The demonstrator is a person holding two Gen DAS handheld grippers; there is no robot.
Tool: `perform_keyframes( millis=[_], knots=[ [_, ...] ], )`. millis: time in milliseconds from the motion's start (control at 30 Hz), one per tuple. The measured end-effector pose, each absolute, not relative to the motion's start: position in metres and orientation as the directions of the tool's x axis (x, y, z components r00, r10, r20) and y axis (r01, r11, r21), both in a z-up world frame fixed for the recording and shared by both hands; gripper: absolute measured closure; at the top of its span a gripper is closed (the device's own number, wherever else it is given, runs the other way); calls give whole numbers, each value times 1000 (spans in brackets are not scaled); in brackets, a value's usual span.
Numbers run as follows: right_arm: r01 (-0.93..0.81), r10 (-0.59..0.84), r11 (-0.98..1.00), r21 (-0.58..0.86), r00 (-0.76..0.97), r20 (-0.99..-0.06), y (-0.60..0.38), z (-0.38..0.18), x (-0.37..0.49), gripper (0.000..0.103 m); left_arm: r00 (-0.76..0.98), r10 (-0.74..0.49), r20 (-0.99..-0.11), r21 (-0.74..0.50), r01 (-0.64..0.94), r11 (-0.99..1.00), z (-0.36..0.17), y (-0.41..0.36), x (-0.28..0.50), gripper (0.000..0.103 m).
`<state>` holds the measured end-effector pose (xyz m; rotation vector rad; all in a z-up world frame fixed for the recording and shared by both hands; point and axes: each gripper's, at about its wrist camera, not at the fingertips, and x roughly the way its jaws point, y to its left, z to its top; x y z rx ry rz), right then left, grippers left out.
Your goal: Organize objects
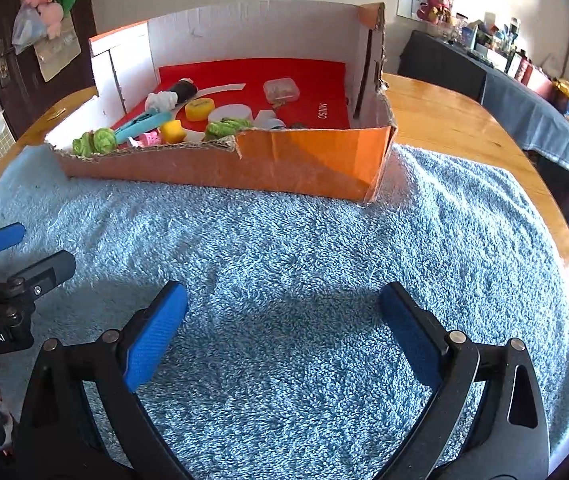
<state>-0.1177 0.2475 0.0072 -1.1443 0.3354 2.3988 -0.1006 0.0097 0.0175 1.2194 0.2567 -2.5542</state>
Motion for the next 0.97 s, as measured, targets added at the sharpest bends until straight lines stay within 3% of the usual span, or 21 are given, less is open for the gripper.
perform_keyframes(
  millis=[967],
  knots=[
    [-512,306,-859,18,-541,-784,249,7,-120,1,-591,-211,-779,-20,360,-933,17,12,-99,0]
  ],
)
